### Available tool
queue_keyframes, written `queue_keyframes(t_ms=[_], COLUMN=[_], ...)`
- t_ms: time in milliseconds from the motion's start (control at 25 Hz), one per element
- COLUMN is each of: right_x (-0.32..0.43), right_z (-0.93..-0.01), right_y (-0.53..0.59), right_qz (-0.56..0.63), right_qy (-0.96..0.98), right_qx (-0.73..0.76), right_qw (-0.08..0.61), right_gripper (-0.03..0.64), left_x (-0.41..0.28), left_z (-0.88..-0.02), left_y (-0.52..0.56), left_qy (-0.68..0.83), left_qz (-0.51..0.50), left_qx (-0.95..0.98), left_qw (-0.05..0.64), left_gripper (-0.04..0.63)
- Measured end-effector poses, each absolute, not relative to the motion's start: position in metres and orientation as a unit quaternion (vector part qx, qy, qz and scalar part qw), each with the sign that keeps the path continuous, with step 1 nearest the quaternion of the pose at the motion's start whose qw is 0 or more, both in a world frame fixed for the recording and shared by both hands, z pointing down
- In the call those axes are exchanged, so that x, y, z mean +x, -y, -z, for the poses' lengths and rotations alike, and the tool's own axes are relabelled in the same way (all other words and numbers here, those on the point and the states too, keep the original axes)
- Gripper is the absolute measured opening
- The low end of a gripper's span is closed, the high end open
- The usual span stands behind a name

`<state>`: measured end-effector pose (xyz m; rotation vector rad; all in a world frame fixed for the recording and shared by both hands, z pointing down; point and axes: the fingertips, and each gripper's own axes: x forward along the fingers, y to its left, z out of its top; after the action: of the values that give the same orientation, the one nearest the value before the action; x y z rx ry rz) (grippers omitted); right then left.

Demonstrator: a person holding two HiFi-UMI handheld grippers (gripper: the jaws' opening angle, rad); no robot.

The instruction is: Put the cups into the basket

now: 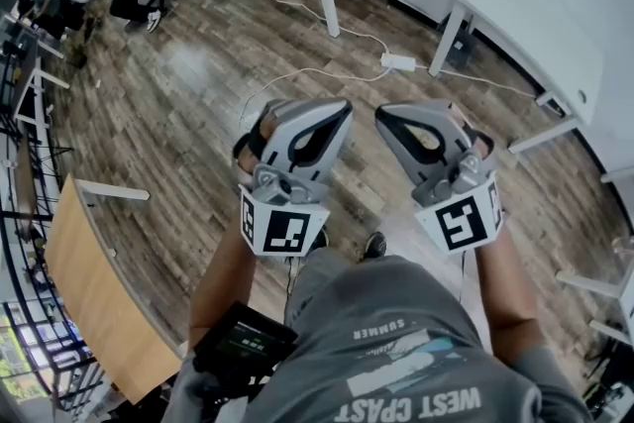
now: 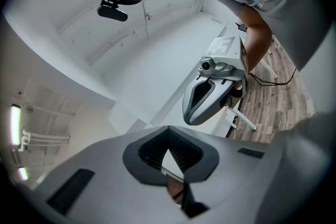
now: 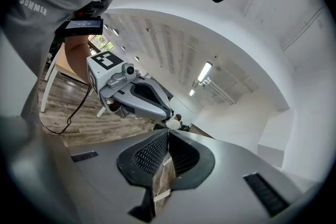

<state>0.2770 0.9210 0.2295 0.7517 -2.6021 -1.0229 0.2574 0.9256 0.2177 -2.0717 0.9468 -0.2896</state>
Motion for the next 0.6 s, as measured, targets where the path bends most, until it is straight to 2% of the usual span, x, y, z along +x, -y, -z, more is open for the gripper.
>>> queue_keyframes(t_ms=[600], right_x=[0.265], right_z=[-0.231], right_y=[-0.901], right_qz=[0.342], right_qy=[0.895], right_qx=[0.261], right_qw=[0.119], right_gripper=[0.014], left_x=[0.232], left_z=[-0.215], left_y=[-0.903], left_qy=[-0.393], left_qz=[0.126], left_qx=[-0.815], left_qw=[0.406], left_gripper=[0.0])
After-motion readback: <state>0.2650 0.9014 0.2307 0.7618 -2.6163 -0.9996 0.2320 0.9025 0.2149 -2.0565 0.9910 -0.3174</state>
